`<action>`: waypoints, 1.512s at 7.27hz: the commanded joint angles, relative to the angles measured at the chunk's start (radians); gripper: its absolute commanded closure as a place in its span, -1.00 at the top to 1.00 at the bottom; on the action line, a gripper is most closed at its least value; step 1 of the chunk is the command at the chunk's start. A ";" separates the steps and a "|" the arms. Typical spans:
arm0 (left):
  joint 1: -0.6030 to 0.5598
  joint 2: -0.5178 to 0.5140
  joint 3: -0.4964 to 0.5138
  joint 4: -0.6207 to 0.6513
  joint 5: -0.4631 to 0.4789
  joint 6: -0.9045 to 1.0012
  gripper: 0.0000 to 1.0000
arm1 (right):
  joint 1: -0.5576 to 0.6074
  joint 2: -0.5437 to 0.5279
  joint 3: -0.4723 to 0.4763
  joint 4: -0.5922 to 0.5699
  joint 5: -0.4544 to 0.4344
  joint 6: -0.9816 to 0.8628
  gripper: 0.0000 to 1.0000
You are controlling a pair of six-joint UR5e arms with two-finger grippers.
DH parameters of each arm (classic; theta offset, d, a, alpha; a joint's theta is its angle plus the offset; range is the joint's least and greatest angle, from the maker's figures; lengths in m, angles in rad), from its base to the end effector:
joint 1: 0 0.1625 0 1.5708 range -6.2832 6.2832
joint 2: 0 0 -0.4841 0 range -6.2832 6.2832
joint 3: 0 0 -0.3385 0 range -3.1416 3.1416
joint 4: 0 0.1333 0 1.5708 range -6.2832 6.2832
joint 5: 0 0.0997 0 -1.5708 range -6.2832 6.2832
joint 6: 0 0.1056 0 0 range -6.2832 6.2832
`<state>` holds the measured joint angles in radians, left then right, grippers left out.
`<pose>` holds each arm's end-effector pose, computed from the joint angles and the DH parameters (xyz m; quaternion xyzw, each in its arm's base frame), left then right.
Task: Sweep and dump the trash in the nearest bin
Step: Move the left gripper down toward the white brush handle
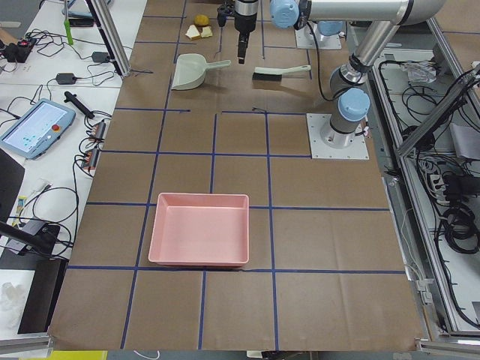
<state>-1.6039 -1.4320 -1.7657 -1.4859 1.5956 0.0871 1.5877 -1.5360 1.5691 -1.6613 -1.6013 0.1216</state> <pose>-0.1430 -0.3692 0.5203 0.0599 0.9980 -0.0141 0.0128 0.1378 -0.4585 0.5354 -0.0527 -0.9981 0.0297 0.0132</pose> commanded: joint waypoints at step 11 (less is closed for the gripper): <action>-0.202 0.109 -0.251 0.022 -0.023 -0.390 0.91 | -0.002 0.000 0.002 -0.002 -0.003 -0.026 1.00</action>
<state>-1.7306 -1.3502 -1.9950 -1.4698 1.5696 -0.1794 1.5874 -1.5368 1.5708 -1.6622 -1.6041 0.1136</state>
